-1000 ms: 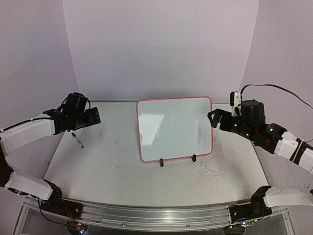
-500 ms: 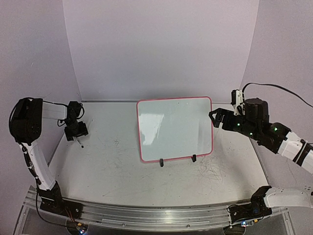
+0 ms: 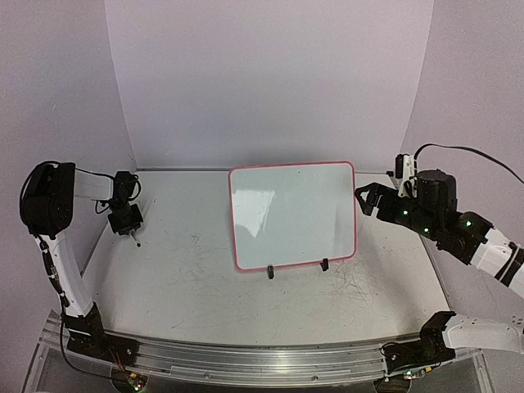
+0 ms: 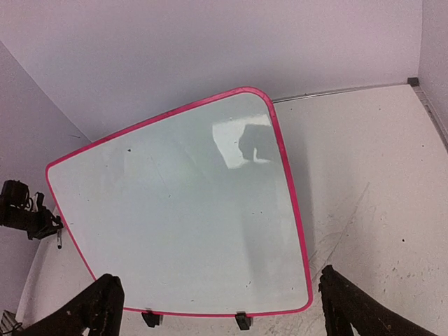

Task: Write a sentence on the whiteboard
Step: Pick up the whiteboard marker from the corner of the board, then pass from the left arm to the right

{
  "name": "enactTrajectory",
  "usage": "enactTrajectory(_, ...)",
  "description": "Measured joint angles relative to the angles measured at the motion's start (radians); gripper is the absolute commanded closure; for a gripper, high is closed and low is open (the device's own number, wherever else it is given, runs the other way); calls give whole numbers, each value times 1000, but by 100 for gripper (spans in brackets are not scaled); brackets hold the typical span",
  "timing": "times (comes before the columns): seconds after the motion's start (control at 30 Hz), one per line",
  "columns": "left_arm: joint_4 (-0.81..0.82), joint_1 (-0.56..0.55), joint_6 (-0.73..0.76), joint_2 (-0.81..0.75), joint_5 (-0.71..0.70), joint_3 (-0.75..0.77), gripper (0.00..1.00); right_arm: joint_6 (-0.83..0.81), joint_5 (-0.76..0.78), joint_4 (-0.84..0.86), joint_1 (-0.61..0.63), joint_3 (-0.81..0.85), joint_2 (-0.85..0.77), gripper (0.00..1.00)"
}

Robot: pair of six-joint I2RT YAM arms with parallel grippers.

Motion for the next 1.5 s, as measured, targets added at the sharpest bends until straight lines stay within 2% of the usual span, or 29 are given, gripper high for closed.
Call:
enactTrajectory(0.1,10,0,5,-1,-14,-13,89,31,10,0,0,-1,5,2)
enactTrajectory(0.33,11,3,23,-9,-7,-18,99,86,13,2,0,-5,44,2)
enactTrajectory(0.63,-2,3,26,-99,76,-95,100,94,-5,22,0,-5,37,2)
enactTrajectory(0.9,2,-12,-2,-323,237,-96,100,103,-71,77,7,-5,55,2)
enactTrajectory(1.0,44,-79,-25,-440,293,-96,100,106,-119,107,21,-5,70,2)
enactTrajectory(1.17,187,-288,-93,-609,352,-116,100,102,-201,144,78,19,123,2)
enactTrajectory(1.27,295,-392,-157,-722,358,-187,100,91,-218,145,133,75,178,2)
enactTrajectory(1.4,414,-458,-239,-837,357,-263,100,74,-222,176,217,170,243,2)
enactTrajectory(1.5,519,-519,-287,-857,342,-287,100,74,-231,241,270,238,308,2)
